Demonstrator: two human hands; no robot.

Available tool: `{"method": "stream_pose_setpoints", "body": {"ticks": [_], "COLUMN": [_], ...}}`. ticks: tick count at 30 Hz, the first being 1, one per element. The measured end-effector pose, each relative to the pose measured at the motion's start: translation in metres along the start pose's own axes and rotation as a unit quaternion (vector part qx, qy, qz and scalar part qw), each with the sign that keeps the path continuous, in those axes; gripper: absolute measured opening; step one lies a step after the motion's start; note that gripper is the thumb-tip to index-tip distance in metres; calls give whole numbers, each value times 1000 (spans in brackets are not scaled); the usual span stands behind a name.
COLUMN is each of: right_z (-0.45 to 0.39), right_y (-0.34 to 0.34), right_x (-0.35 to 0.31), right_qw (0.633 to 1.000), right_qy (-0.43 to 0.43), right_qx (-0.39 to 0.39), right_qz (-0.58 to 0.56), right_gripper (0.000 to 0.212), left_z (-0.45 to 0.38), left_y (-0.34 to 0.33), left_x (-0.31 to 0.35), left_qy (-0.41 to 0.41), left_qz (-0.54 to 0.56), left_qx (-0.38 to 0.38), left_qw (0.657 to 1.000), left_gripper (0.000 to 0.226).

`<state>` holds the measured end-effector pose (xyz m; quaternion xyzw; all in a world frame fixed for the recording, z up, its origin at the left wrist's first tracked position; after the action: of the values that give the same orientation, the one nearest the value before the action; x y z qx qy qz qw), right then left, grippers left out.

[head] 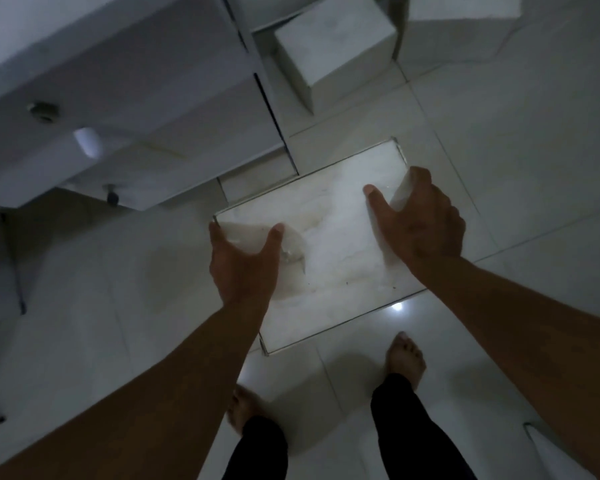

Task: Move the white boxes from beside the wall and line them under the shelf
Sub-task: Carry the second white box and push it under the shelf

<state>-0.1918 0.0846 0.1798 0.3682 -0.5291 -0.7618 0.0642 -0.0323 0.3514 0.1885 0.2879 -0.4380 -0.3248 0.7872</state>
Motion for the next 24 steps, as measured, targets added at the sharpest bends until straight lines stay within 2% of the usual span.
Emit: {"method": "stream_pose_setpoints", "body": {"ticks": [9, 15, 19, 24], "right_z": [70, 104, 104, 92], "right_y": [-80, -140, -198, -275], "right_x": [-107, -169, -193, -200], "right_qw": [999, 998, 999, 998], "right_qy": [15, 45, 50, 63], "right_qx": [24, 22, -15, -17], "right_qz": [30, 36, 14, 1], "right_gripper": [75, 74, 75, 76], "left_z": [-69, -120, -163, -219], "left_y": [99, 153, 165, 148], "left_x": [-94, -148, -176, -208], "left_qy": [-5, 23, 37, 34], "left_qz": [22, 23, 20, 31], "left_qx": [-12, -8, 2, 7], "left_qw": [1000, 999, 999, 999], "left_gripper": [102, 97, 94, 92]}}
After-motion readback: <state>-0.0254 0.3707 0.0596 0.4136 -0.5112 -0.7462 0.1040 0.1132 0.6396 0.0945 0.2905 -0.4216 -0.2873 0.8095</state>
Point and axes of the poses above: each hand's wrist, its own z-axis away from the middle knuckle, its own y-axis out of the back of the hand, x = y × z, the point moved 10 cm from there along -z, towards the middle knuckle, and after that the axes turned 12 degrees about y, right-handed, at the moved point
